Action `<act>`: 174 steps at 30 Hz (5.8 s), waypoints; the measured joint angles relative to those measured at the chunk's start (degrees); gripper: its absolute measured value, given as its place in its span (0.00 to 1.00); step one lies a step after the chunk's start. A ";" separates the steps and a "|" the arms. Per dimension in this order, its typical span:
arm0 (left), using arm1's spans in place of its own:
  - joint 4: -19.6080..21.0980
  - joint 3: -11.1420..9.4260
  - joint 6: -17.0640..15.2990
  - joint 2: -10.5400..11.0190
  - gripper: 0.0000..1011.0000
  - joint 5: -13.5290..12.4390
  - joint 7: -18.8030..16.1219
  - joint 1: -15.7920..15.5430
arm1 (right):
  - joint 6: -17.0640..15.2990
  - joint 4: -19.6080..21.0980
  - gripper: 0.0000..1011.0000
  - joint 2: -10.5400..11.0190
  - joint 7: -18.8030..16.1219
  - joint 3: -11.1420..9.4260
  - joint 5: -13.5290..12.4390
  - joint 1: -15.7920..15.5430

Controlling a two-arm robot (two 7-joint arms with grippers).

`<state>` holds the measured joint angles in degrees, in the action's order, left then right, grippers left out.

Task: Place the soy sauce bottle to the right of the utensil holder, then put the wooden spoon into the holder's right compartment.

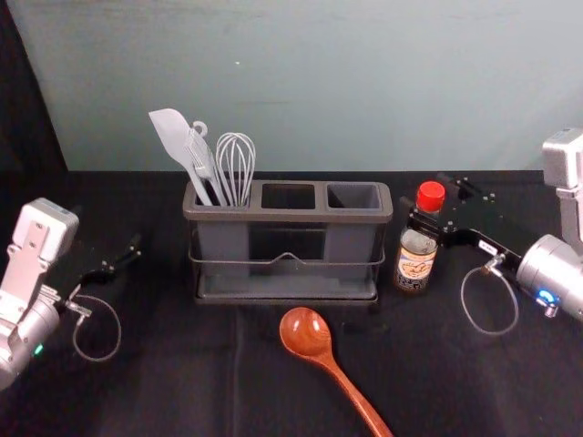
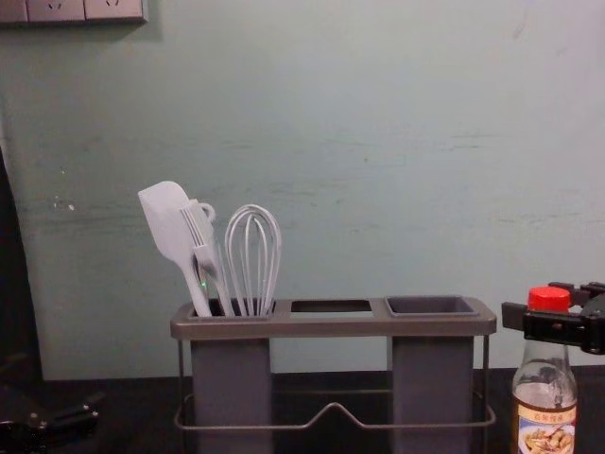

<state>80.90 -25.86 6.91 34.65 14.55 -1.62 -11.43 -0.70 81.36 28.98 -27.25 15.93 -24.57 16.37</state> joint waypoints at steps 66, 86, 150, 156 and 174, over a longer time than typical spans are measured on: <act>0.00 0.00 0.00 0.00 1.00 0.00 0.00 0.00 | -41.79 28.09 0.99 5.35 3.63 8.88 2.05 -2.65; 0.00 0.00 0.00 0.00 1.00 0.00 0.00 0.00 | -57.97 16.76 0.99 -4.27 5.22 22.89 12.05 9.86; 0.00 0.00 0.00 0.00 1.00 0.00 0.00 0.00 | -56.68 7.60 0.99 -10.61 1.53 22.98 21.18 11.32; 0.00 0.00 0.00 0.00 1.00 0.00 0.00 0.00 | -56.17 7.46 0.99 -10.80 1.55 22.71 21.36 11.09; 0.00 0.00 0.00 0.00 1.00 0.00 0.00 0.00 | -56.46 7.59 0.94 -10.69 1.55 22.87 21.25 11.16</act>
<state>80.90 -25.86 6.91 34.65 14.55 -1.62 -11.43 -57.16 88.95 18.29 -25.71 38.79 -3.33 27.53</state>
